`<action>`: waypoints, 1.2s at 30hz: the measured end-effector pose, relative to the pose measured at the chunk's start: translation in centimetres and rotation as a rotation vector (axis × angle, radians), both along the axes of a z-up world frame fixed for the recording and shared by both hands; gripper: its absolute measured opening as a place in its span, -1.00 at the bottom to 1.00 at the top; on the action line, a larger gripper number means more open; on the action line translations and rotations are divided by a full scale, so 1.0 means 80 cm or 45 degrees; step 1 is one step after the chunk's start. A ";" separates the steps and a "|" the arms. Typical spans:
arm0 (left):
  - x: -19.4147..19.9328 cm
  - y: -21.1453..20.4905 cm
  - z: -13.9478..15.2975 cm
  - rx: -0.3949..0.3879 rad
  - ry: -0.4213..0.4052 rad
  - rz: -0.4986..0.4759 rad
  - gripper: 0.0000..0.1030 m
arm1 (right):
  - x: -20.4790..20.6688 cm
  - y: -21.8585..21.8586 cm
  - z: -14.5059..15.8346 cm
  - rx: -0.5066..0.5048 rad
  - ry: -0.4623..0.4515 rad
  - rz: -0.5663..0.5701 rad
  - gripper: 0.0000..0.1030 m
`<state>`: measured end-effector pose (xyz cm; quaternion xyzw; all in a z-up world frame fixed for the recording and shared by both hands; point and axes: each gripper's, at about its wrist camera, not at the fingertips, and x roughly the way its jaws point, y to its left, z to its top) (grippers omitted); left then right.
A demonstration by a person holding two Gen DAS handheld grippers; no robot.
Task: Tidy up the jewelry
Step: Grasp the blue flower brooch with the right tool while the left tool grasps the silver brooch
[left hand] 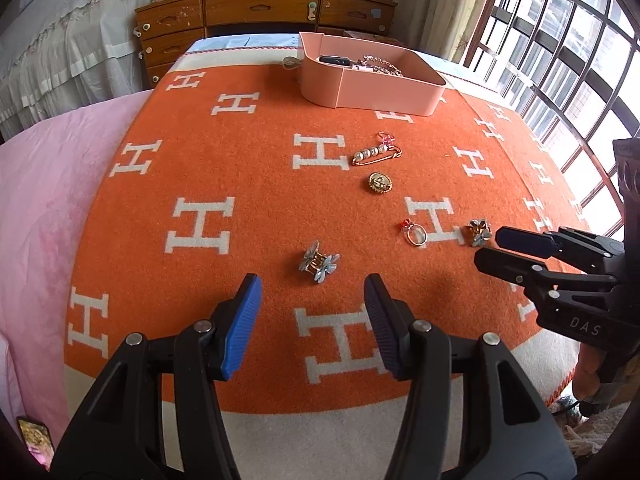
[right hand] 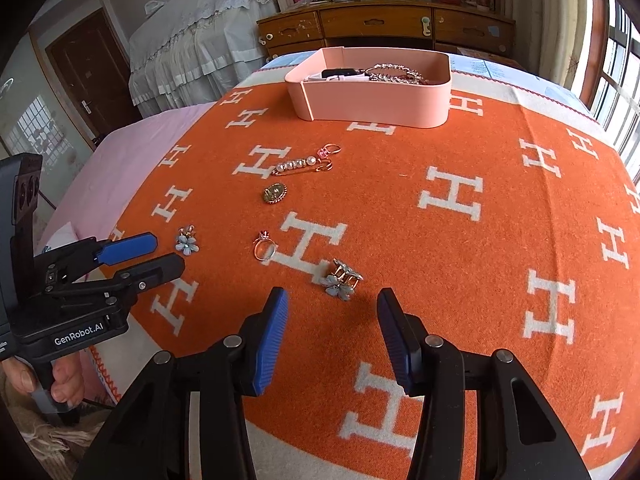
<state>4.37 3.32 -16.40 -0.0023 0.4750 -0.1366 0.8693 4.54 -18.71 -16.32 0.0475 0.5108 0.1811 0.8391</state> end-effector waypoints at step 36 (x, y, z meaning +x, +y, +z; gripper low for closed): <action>0.052 -0.015 -0.015 -0.080 0.133 0.131 -0.64 | 0.009 0.007 -0.011 -0.003 -0.056 -0.056 -0.61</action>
